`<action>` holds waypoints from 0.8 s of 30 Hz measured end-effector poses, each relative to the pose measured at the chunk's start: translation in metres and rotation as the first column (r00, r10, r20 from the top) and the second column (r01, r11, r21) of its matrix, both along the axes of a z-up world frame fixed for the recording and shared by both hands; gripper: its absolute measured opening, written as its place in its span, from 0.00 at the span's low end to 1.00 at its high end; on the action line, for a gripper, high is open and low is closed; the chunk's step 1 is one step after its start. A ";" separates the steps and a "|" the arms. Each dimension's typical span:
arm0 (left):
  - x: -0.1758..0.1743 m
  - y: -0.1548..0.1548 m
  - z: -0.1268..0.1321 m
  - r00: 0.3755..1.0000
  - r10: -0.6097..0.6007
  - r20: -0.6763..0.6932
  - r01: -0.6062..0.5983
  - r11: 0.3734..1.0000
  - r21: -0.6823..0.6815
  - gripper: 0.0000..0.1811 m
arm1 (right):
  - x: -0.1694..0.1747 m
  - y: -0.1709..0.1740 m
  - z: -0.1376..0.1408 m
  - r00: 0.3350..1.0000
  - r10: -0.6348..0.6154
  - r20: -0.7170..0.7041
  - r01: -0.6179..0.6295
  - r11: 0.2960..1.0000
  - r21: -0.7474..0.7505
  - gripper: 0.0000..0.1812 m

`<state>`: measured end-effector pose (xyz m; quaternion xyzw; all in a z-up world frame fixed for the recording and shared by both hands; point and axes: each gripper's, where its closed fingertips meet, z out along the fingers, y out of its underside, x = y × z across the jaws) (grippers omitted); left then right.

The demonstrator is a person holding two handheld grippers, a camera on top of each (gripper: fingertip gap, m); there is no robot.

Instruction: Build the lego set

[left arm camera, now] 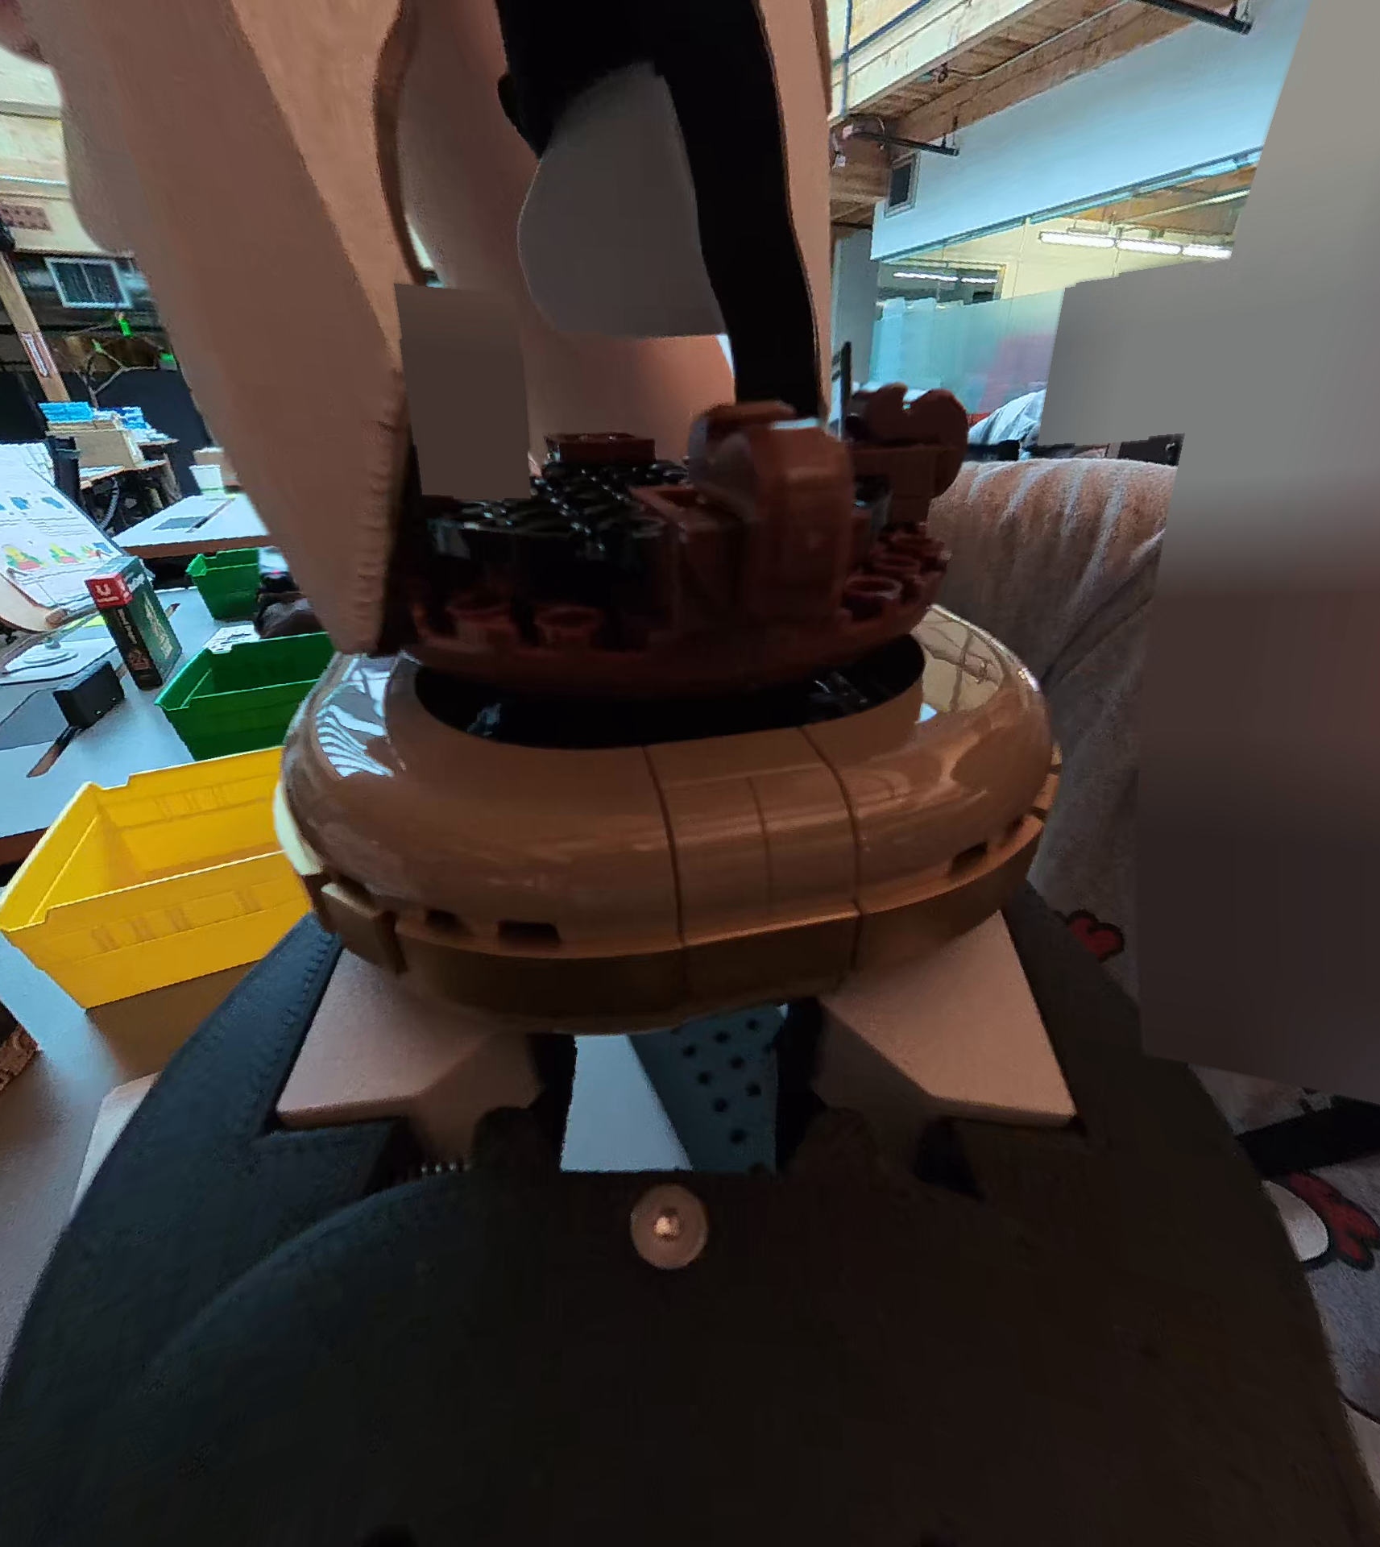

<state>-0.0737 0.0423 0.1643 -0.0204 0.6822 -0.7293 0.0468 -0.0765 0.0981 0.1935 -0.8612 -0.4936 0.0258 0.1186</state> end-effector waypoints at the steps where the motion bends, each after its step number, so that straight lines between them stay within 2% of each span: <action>1: -0.001 0.000 0.000 1.000 -0.006 -0.002 0.006 1.000 -0.001 0.63 | -0.001 0.000 0.000 1.000 -0.004 -0.003 0.004 1.000 -0.003 0.46; 5: -0.001 0.000 0.002 1.000 0.004 0.005 -0.004 1.000 -0.005 0.65 | -0.005 0.000 0.002 1.000 -0.007 -0.016 0.007 1.000 0.001 0.46; 10: 0.000 0.005 0.007 1.000 0.011 -0.019 -0.011 0.999 -0.037 0.65 | -0.009 0.003 0.012 0.994 -0.024 -0.107 0.026 1.000 0.011 0.45; 17: -0.003 0.007 0.009 1.000 0.016 -0.007 -0.016 0.999 -0.031 0.65 | 0.004 0.007 0.011 0.972 -0.112 -0.206 0.106 0.994 -0.040 0.45; 24: -0.001 0.012 0.012 1.000 0.028 -0.008 -0.028 0.998 -0.047 0.63 | -0.007 0.017 0.020 0.872 -0.132 -0.471 0.113 0.991 -0.069 0.45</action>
